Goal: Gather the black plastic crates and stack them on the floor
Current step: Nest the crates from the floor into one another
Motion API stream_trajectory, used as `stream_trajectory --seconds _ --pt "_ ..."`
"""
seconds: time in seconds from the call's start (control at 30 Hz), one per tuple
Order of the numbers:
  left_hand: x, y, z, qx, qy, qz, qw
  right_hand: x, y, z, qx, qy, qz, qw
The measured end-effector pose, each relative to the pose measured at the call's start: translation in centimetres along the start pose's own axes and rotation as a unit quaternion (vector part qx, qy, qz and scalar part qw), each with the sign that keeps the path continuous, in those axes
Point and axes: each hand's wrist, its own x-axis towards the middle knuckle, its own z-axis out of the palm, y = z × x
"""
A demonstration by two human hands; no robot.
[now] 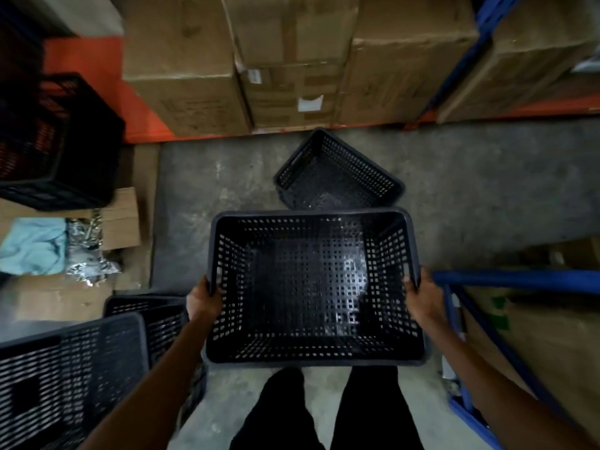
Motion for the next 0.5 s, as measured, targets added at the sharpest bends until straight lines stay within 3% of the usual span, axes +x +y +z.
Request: stream_trajectory --seconds 0.27,0.5 --pt "-1.0 -13.0 -1.8 0.027 -0.007 -0.001 1.000 -6.6 -1.9 6.5 -0.053 -0.126 -0.020 0.990" --pt "4.8 -16.5 1.2 0.062 -0.038 0.035 0.997 -3.4 -2.8 11.2 -0.086 -0.179 -0.003 0.980"
